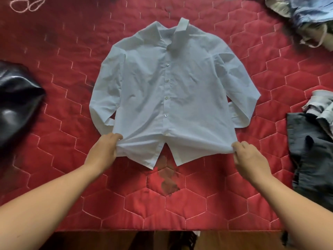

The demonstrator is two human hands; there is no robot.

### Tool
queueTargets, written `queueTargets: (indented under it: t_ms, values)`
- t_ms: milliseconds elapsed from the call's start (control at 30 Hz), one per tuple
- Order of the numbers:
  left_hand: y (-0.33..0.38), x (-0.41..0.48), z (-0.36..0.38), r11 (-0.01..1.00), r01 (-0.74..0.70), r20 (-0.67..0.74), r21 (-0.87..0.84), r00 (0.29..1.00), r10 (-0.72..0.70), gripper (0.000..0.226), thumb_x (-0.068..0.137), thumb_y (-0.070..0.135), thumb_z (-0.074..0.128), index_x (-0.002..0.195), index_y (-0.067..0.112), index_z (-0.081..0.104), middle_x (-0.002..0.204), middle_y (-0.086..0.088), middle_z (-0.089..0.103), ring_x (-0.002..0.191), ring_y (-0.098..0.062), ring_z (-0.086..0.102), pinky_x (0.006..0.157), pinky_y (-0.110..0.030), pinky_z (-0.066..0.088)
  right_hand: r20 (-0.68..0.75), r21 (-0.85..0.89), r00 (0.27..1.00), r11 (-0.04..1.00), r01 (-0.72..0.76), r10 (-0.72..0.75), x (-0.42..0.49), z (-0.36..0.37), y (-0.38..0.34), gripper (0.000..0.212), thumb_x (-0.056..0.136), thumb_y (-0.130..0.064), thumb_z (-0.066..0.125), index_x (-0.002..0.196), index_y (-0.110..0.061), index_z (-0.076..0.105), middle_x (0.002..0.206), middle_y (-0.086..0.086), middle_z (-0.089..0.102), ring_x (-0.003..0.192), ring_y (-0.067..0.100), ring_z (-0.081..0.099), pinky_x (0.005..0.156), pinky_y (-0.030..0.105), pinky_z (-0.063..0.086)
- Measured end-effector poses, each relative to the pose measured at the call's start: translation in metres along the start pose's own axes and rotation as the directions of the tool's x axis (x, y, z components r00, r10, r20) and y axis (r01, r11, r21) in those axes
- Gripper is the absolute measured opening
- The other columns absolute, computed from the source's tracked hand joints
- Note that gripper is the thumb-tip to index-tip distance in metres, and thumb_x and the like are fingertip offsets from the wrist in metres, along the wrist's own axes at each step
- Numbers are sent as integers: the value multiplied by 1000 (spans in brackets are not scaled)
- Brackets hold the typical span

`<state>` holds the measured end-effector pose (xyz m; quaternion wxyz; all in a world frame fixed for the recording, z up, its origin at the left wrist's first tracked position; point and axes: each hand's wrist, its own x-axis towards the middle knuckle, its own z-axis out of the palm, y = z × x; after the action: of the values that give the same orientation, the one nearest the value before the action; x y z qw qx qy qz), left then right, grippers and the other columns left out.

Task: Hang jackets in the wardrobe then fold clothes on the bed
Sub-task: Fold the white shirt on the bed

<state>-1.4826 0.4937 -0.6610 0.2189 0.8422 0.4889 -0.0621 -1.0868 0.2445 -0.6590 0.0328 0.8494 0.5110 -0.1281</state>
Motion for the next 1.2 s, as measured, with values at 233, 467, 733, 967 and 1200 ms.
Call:
queueTargets:
  t_ms: [233,467,733,967,1200]
  values:
    - [14,-34,40,944,-78,-94,319,989,113,82,65,-3,68,141,24,55,140,-16,47,128,-39,46,99,-58,37,-37,-235,998,971,31,-41,-18,17,-18,31,79,-15,58,110,-12,62,105,16,58,94,39,54,74,48,43]
    - [46,-22,83,717,-537,180,444,837,516,34,66,5,66,97,16,54,88,-11,54,69,-32,56,57,-39,42,301,-112,833,850,515,-465,-15,52,-96,15,87,-14,60,102,-13,56,92,11,64,77,35,65,54,37,37]
    - [71,-44,107,975,-222,330,3,921,209,63,98,23,45,157,28,24,126,-3,57,111,-28,59,78,-48,54,315,156,942,985,74,-120,-14,72,-113,77,100,-26,40,158,-40,-9,116,13,59,95,40,65,69,43,47]
    - [73,-9,98,912,-409,187,18,898,399,80,78,9,57,154,21,34,165,-12,20,152,-34,20,115,-54,35,177,211,943,946,245,-284,14,48,-103,66,82,-8,49,145,-21,33,152,5,36,132,37,40,100,54,46]
    - [64,54,81,864,-428,-185,263,857,481,50,68,-9,59,116,7,62,145,-18,28,136,-38,31,113,-64,32,-39,-279,946,913,298,-320,62,53,-77,43,81,-10,60,124,-11,57,164,20,22,150,42,22,116,69,16]
